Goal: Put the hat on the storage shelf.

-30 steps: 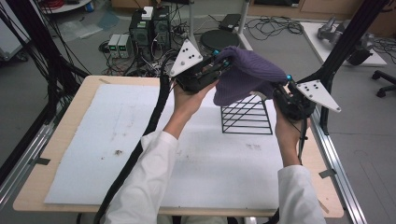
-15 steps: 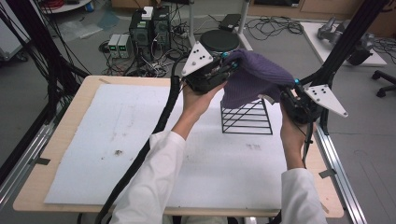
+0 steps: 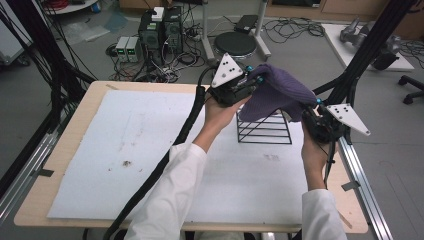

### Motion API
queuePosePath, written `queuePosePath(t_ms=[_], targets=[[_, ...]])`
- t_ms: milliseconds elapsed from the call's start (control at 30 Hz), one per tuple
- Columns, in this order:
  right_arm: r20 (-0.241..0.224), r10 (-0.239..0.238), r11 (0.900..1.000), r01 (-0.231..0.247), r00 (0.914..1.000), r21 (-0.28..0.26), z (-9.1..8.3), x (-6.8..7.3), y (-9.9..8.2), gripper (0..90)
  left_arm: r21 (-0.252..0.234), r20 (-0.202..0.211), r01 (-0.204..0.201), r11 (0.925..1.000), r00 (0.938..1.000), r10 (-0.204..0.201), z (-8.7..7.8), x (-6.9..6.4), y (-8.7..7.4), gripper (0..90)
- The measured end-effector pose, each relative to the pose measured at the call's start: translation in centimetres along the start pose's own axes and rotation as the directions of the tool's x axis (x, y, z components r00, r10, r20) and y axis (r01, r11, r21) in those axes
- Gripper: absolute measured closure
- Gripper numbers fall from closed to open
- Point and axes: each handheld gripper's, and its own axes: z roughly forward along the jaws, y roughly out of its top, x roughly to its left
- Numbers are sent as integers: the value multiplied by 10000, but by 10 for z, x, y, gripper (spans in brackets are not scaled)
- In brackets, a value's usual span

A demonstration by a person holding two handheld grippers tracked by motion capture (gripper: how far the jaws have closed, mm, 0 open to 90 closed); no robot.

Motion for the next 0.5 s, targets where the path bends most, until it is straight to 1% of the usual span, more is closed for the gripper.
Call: queuePosePath(t_ms=[33, 100, 133, 200, 233, 267, 300, 367, 433, 500], targets=[[47, 106, 9998, -106, 9999, 178, 0, -2, -6, 786, 120, -6, -5, 9999, 10000, 5, 2, 0, -2, 773], [78, 142, 9994, -144, 9999, 303, 1, -4, -12, 786, 351, 27, -22, 9994, 10000, 21, 6, -2, -8, 773], [96, 181, 9988, -185, 9998, 454, 2, -5, -15, 786, 351, 27, -22, 9994, 10000, 21, 6, -2, -8, 773], [156, 197, 9985, -205, 9997, 517, 2, -7, -19, 785, 494, 16, -87, 9987, 10000, 86, 9, -3, -15, 773], [189, 280, 9978, -291, 9994, 602, 3, -7, -22, 785, 554, 1, -73, 9984, 10000, 73, 10, -3, -17, 773], [201, 242, 9977, -254, 9995, 631, 3, -8, -24, 786, 554, 1, -73, 9984, 10000, 73, 10, -3, -17, 773], [208, 249, 9972, -263, 9995, 704, 4, -8, -26, 785, 689, -12, -73, 9976, 10000, 74, 11, -4, -22, 773], [265, 314, 9958, -336, 9992, 856, 5, -8, -32, 785, 751, -6, -75, 9971, 10000, 76, 12, -4, -24, 773], [274, 346, 9923, -376, 9990, 1178, 7, -9, -35, 784, 1007, -103, -7, 9949, 9999, 17, 13, -4, -30, 774], [335, 307, 9910, -348, 9990, 1295, 10, -9, -36, 784, 1088, -160, 45, 9940, 9999, -28, 14, -5, -31, 774]])
